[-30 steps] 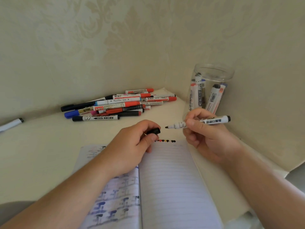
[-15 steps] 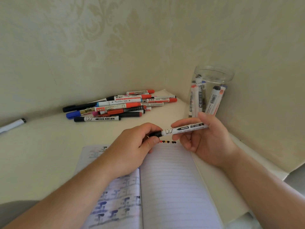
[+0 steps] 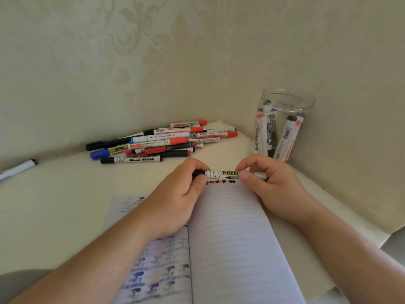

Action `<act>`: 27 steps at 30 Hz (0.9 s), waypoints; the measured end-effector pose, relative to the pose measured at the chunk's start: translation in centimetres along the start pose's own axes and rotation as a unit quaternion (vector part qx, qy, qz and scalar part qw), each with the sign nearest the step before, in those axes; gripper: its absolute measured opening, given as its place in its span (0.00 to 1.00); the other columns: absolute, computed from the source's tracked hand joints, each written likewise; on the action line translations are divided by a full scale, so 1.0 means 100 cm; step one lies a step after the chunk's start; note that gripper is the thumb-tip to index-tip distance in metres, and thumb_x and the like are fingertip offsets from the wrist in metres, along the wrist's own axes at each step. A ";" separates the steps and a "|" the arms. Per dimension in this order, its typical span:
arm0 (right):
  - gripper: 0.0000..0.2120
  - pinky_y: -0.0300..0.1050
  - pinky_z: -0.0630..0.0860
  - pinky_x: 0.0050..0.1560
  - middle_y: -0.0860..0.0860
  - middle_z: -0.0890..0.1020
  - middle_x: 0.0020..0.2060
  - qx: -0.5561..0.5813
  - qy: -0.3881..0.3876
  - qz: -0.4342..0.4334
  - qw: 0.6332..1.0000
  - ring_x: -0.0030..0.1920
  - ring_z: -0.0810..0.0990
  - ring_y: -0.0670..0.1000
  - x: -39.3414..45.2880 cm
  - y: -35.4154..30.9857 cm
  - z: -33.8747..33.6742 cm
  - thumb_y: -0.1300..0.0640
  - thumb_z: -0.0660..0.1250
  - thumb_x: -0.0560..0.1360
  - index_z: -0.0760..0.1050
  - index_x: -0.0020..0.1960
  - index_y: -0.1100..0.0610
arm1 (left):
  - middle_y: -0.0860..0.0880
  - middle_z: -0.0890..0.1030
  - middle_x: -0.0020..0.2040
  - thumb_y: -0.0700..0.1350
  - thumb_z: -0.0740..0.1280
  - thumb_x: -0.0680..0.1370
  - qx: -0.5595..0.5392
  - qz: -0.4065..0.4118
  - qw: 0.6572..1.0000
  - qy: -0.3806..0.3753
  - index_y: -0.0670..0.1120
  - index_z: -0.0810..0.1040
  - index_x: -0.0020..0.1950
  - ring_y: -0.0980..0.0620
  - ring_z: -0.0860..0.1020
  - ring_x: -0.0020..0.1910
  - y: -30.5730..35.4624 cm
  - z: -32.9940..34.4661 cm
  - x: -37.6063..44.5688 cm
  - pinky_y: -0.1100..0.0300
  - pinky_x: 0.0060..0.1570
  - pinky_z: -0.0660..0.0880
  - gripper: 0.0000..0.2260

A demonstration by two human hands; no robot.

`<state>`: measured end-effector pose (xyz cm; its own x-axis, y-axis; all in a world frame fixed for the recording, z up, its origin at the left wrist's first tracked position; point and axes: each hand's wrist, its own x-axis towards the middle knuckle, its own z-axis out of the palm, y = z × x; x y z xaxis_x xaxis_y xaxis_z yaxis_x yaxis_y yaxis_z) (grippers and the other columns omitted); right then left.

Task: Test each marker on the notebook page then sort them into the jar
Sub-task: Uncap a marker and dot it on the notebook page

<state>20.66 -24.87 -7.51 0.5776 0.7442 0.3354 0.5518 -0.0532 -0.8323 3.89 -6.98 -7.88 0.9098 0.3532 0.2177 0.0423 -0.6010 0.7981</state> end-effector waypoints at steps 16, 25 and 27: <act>0.07 0.42 0.75 0.44 0.48 0.83 0.41 -0.024 0.055 -0.010 0.998 0.40 0.78 0.47 0.000 -0.006 0.004 0.54 0.74 0.79 0.80 0.45 0.44 | 0.62 0.77 0.52 0.55 0.61 0.84 0.010 0.008 1.000 0.012 0.60 0.65 0.63 0.66 0.76 0.51 0.000 0.003 0.003 0.68 0.50 0.71 0.09; 0.07 0.44 0.70 0.31 0.46 0.75 0.30 -0.010 0.321 -0.094 0.942 0.30 0.72 0.50 0.033 -0.102 -0.107 0.53 0.63 0.82 0.75 0.47 0.44 | 0.57 0.77 0.48 0.57 0.75 0.73 0.165 0.024 0.983 -0.077 0.61 0.63 0.56 0.59 0.77 0.44 0.011 0.003 -0.004 0.59 0.48 0.76 0.22; 0.02 0.50 0.73 0.36 0.46 0.77 0.36 -0.167 0.301 -0.073 0.936 0.34 0.74 0.52 0.045 -0.110 -0.129 0.48 0.64 0.80 0.75 0.51 0.42 | 0.57 0.76 0.47 0.58 0.74 0.73 0.181 0.034 0.980 -0.079 0.60 0.64 0.56 0.57 0.77 0.44 0.014 0.004 -0.007 0.58 0.47 0.76 0.21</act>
<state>24.98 -29.53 8.84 0.6604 0.2545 0.7065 0.7504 -0.2603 -0.6076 3.52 -8.40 -7.14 0.9670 0.2052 0.1512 0.0966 -0.8439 0.5277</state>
